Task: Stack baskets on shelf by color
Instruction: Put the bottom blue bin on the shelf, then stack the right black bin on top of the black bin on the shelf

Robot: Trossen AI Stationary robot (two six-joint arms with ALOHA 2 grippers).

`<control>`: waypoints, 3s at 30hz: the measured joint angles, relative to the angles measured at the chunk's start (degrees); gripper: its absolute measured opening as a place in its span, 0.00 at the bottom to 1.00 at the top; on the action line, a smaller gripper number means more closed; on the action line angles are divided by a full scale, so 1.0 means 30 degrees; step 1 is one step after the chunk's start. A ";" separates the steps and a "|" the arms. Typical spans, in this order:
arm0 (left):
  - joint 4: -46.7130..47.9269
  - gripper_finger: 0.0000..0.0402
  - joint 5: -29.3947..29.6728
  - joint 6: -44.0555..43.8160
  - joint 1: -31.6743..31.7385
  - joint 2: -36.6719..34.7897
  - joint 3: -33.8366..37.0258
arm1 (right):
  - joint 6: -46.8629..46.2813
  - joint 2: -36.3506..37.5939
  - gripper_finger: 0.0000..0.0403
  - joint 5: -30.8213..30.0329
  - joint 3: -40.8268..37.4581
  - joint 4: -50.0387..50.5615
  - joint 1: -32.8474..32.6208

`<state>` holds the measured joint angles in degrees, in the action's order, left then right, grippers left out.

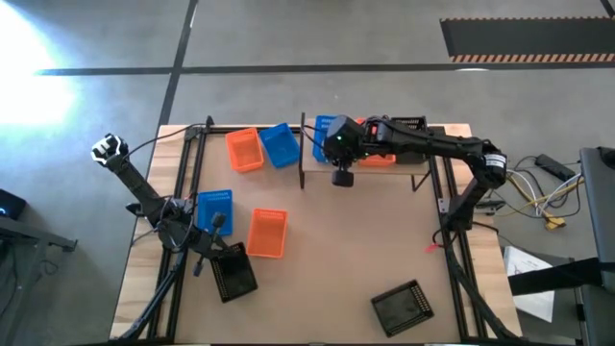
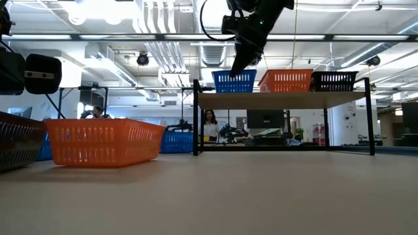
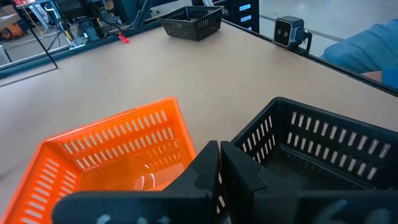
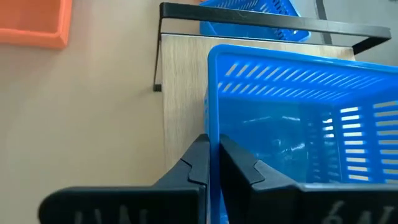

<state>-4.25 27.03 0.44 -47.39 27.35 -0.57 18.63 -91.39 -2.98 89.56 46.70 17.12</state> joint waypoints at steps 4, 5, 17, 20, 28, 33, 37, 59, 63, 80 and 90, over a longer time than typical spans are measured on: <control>0.0000 0.00 0.0000 -0.0004 -0.0004 0.0000 0.0004 | 0.0836 0.0008 0.04 0.0000 0.0007 0.0367 0.0000; 0.0003 0.00 0.0000 0.0001 0.0001 0.0000 -0.0003 | 0.1009 0.0015 0.05 0.0000 0.0007 0.0527 0.0000; 0.0006 0.00 0.0000 -0.0002 -0.0004 0.0000 -0.0003 | -0.0837 0.0628 0.33 -0.0153 0.1072 0.0910 -0.0490; 0.0006 0.00 0.0000 -0.0004 -0.0002 0.0000 -0.0002 | -0.1826 0.1149 0.34 -0.0449 0.1354 0.0819 -0.1667; 0.0000 0.00 0.0000 -0.0004 0.0004 0.0000 0.0000 | -0.8412 0.1916 0.27 -0.5280 -0.0255 0.0940 -0.8369; 0.0005 0.00 0.0003 -0.0001 -0.0004 0.0000 -0.0001 | -1.5081 0.1916 0.21 -0.7895 -0.1876 0.1171 -1.2933; 0.0007 0.00 0.0000 -0.0002 -0.0002 0.0000 -0.0004 | -2.1883 0.1916 0.17 -0.8014 -0.2714 0.1581 -1.5900; 0.0000 0.00 0.0001 -0.0003 -0.0003 0.0000 0.0003 | -4.3532 -0.0885 0.52 -0.4477 -0.3650 -0.1957 -2.2996; 0.0000 0.00 0.0000 -0.0001 -0.0001 0.0000 0.0001 | -4.4441 -0.1467 0.54 -0.2642 -0.3643 -0.1280 -2.2351; 0.0000 0.00 0.0000 0.0001 -0.0004 0.0000 -0.0002 | -4.4025 -0.4447 0.39 0.1077 -0.3643 -0.0532 -2.1653; 0.0000 0.00 0.0000 -0.0001 0.0002 0.0000 -0.0002 | -3.9162 -0.5042 0.12 0.1598 -0.3628 -0.0423 -2.1427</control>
<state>-4.25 27.03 0.43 -47.38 27.35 -0.58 -98.86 -106.52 1.81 78.67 45.43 -47.16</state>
